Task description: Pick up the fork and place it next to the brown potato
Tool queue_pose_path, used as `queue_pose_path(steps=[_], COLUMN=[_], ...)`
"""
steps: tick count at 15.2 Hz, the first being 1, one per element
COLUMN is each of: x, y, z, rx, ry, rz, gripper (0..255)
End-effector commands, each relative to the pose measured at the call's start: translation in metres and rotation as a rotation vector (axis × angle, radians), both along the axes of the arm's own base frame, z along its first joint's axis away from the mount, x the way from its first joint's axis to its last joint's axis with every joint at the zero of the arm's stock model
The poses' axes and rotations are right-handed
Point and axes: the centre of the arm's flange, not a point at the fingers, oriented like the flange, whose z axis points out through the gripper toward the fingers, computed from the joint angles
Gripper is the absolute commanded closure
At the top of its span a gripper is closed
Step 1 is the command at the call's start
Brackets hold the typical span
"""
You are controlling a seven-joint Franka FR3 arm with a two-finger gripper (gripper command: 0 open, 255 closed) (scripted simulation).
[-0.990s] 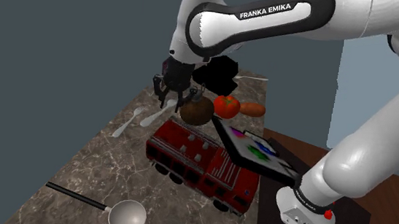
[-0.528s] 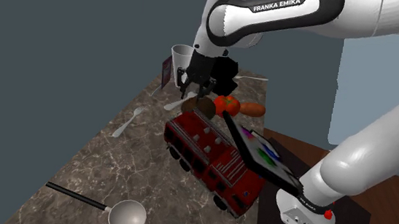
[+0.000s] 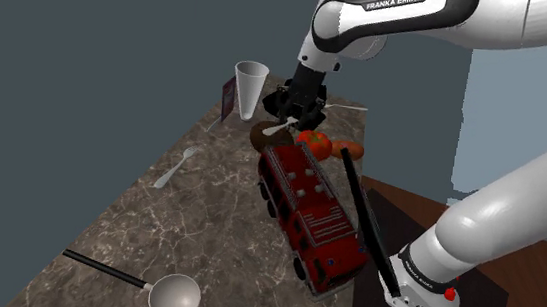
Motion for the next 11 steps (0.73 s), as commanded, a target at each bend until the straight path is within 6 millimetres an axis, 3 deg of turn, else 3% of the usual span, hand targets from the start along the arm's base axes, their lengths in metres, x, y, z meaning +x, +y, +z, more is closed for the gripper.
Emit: queue_pose_path(steps=[1,11], x=[-0.002,-0.006], y=[-0.024,-0.156], z=[-0.002,-0.002], rx=[-0.001,-0.001], ry=[0.008,0.008], rz=[0.008,0.008], gripper=[255,255])
